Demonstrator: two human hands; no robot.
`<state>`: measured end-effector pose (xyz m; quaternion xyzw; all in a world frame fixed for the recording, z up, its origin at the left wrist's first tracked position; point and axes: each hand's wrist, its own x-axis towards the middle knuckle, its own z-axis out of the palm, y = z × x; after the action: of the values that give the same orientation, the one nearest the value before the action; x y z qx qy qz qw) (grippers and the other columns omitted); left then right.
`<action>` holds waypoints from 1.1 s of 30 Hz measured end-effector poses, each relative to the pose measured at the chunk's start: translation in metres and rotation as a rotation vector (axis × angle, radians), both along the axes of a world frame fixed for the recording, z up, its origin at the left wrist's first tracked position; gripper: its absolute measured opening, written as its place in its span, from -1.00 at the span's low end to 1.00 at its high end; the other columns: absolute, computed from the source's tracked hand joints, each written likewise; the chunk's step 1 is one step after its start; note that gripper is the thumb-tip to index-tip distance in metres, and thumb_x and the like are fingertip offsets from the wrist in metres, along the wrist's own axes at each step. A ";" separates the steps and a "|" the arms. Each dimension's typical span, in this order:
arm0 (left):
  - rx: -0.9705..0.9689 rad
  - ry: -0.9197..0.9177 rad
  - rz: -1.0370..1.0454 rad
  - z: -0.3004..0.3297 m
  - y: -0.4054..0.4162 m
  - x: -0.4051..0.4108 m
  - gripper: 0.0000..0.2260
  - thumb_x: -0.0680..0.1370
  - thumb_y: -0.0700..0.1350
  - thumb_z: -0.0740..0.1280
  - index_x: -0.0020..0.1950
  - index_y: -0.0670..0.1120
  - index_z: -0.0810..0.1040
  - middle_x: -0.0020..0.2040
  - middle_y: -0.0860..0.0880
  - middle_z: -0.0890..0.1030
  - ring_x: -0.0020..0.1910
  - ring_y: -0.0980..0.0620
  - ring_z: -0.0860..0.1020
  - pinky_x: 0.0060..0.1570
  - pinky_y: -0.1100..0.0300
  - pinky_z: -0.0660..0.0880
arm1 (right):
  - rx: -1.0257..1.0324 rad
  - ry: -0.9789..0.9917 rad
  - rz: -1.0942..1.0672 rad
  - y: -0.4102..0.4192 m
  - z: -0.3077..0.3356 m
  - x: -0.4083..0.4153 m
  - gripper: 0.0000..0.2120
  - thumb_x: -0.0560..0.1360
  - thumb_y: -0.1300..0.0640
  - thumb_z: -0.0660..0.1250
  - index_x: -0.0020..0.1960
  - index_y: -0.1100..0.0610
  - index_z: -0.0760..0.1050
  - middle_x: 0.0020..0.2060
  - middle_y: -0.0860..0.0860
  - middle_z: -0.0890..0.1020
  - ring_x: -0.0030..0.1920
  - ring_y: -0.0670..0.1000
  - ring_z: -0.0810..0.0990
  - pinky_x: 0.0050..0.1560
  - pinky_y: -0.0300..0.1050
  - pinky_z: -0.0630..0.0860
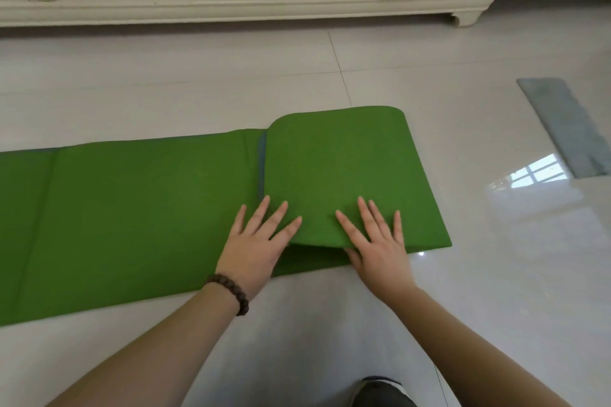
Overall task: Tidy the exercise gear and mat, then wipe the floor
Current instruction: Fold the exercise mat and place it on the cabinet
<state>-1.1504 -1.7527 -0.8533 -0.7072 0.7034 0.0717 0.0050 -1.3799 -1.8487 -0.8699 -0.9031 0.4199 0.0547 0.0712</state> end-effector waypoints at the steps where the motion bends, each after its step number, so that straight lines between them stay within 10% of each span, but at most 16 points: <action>1: 0.053 -0.015 -0.027 -0.005 0.004 -0.003 -0.36 0.50 -0.13 0.41 0.51 0.11 0.23 0.52 -0.04 0.22 0.51 -0.23 0.15 0.38 -0.31 0.12 | 0.012 0.008 -0.017 -0.002 -0.005 -0.004 -0.34 0.50 -0.10 0.19 0.52 -0.20 -0.02 0.53 0.12 0.10 0.53 0.14 0.06 0.42 0.36 -0.03; 4: 0.192 -0.005 0.008 -0.032 0.027 -0.010 -0.47 0.62 0.08 0.05 0.54 0.14 -0.10 0.57 0.04 0.00 0.55 -0.15 -0.18 0.39 -0.39 0.00 | 0.039 0.050 0.029 -0.002 -0.017 -0.012 -0.32 0.49 -0.14 0.20 0.52 -0.23 -0.05 0.53 0.10 0.08 0.52 0.12 0.07 0.40 0.38 0.06; 11: 0.267 -0.059 -0.041 -0.027 0.032 -0.008 -0.23 0.44 0.09 0.44 0.52 0.07 0.07 0.49 -0.02 0.31 0.48 -0.25 0.10 0.26 -0.40 0.22 | 0.073 0.147 0.053 -0.002 -0.013 -0.011 -0.39 0.48 -0.35 -0.03 0.49 -0.21 0.08 0.49 0.13 0.22 0.48 0.20 0.19 0.34 0.41 0.07; 16: 0.415 -0.121 -0.171 -0.014 0.033 -0.006 -0.29 0.61 -0.29 0.04 0.48 0.05 -0.44 0.44 0.00 -0.45 0.47 -0.36 -0.32 0.40 -0.39 -0.12 | 0.102 0.137 0.072 -0.002 -0.011 -0.005 -0.27 0.38 -0.36 0.14 0.49 -0.20 0.07 0.51 0.09 0.18 0.49 0.24 0.13 0.27 0.52 0.03; 21: 0.428 -0.118 -0.147 0.009 0.026 -0.003 -0.33 0.61 -0.31 0.02 0.53 -0.01 -0.36 0.56 -0.02 -0.30 0.53 -0.26 -0.22 0.46 -0.25 -0.02 | 0.095 0.126 0.051 0.001 -0.004 -0.005 -0.24 0.41 -0.31 0.24 0.51 -0.19 0.01 0.52 0.09 0.14 0.51 0.19 0.11 0.32 0.49 0.03; 25: 0.332 -0.079 -0.090 0.034 0.023 0.011 -0.36 0.59 -0.33 0.03 0.58 0.01 -0.19 0.59 0.04 -0.15 0.56 -0.11 -0.14 0.50 -0.11 -0.01 | 0.042 0.058 -0.096 -0.013 0.008 -0.018 -0.07 0.40 0.11 0.43 0.50 -0.20 -0.13 0.55 0.04 -0.02 0.54 0.10 -0.09 0.40 0.41 -0.18; 29: 0.129 0.028 0.028 0.053 0.019 0.019 -0.39 0.56 -0.37 0.10 0.57 -0.03 0.07 0.59 0.00 -0.05 0.55 -0.13 -0.16 0.47 -0.23 -0.01 | 0.022 -0.019 -0.173 -0.017 0.030 -0.013 -0.11 0.37 0.29 0.42 0.49 -0.13 -0.01 0.48 0.12 0.25 0.50 0.19 0.14 0.40 0.43 0.05; 33: 0.114 0.032 0.023 0.089 0.003 0.049 -0.23 0.52 -0.39 0.12 0.56 0.19 -0.10 0.57 0.04 -0.24 0.55 -0.10 -0.17 0.46 -0.15 0.13 | -0.026 -0.112 -0.129 -0.014 0.072 0.013 -0.23 0.33 0.33 0.45 0.46 -0.03 0.30 0.36 0.13 0.45 0.28 0.25 0.50 0.21 0.31 0.44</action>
<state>-1.1010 -1.7493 -0.7643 -0.7125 0.6901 0.1229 0.0333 -1.3672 -1.8626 -0.7984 -0.8766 0.4735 -0.0060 0.0861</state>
